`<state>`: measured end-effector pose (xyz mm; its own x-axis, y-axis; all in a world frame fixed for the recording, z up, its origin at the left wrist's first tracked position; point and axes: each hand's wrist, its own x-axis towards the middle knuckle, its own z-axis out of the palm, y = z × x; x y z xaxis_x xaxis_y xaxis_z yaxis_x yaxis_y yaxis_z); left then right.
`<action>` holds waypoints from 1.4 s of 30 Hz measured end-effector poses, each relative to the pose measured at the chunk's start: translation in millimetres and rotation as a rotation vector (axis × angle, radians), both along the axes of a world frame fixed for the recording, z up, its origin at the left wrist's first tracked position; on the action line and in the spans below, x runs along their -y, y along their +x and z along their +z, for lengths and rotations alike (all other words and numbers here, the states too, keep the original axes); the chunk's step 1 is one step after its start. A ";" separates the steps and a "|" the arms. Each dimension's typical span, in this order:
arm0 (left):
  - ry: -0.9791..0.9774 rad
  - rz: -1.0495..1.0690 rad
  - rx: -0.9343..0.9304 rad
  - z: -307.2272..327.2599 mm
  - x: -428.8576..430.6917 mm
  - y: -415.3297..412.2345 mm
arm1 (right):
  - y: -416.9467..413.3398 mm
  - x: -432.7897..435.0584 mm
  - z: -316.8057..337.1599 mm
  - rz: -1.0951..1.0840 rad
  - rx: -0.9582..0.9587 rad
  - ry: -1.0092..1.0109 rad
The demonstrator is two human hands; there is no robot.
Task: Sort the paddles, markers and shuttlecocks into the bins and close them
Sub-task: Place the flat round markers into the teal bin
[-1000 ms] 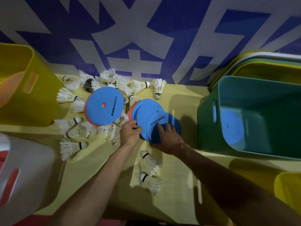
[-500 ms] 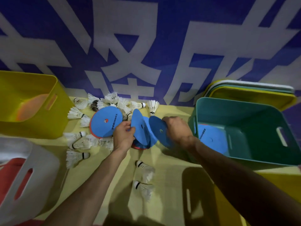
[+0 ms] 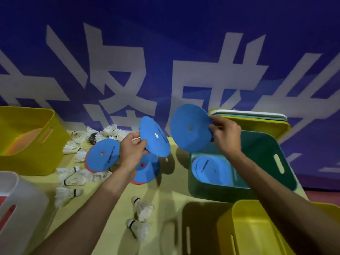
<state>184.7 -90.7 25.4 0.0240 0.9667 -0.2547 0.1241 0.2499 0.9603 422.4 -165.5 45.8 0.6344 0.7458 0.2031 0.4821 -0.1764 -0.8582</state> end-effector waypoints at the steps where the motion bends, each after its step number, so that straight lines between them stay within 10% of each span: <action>1: 0.005 -0.001 0.009 2.1 3.5 7.1 | 14.6 9.1 -1.9 -0.041 -0.058 0.006; 9: -0.020 0.015 0.077 16.6 35.0 56.0 | 88.5 53.8 -34.5 -0.254 -0.220 -0.154; 24: -0.005 -0.049 0.163 29.7 44.9 63.9 | 89.6 28.0 -108.9 0.071 -0.309 -0.646; 31: 0.004 -0.142 0.216 34.9 46.4 74.0 | 104.3 34.6 -105.5 0.128 0.037 -0.798; 38: -0.038 -0.235 0.271 36.1 56.9 104.1 | 84.0 42.6 -55.4 0.194 -0.733 -0.393; 42: -0.067 -0.288 0.245 29.0 64.3 115.8 | 82.3 58.1 -33.8 0.226 -0.801 -0.295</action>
